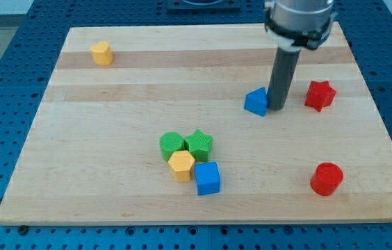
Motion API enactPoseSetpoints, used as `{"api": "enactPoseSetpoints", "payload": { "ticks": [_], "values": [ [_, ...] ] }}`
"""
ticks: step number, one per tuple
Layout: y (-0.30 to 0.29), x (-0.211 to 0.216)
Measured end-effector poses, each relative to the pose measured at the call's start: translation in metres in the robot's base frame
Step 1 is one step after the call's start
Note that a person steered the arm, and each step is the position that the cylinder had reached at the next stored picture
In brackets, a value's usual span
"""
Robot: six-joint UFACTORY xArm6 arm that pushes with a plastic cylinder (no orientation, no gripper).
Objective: Move the red star to the top right of the green star
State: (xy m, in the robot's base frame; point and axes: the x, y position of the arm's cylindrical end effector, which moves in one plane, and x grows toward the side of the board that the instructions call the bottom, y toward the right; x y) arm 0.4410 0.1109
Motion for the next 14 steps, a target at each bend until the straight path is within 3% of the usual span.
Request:
{"api": "enactPoseSetpoints", "payload": {
  "ticks": [3,4,6,8,9,10,14],
  "values": [
    [-0.039,0.115],
    [0.02,0.115],
    [0.161,0.092],
    [0.168,0.042],
    [0.168,-0.035],
    [0.168,-0.057],
    [0.098,-0.033]
  ]
}}
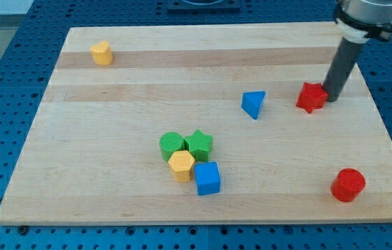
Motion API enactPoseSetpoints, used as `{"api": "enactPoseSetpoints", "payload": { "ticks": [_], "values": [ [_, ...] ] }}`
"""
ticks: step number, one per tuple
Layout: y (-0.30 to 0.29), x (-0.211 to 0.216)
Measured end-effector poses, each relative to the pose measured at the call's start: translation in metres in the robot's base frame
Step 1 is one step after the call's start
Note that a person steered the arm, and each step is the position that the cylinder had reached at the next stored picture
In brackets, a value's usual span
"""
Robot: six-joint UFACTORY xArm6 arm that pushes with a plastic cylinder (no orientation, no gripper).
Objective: Move the red star to the top right of the green star
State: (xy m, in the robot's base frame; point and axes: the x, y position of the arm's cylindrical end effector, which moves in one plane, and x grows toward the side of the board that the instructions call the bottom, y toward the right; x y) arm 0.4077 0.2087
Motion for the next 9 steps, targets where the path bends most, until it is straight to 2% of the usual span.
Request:
{"api": "enactPoseSetpoints", "payload": {
  "ticks": [4,9],
  "values": [
    [-0.101,0.01],
    [-0.191,0.046]
  ]
}}
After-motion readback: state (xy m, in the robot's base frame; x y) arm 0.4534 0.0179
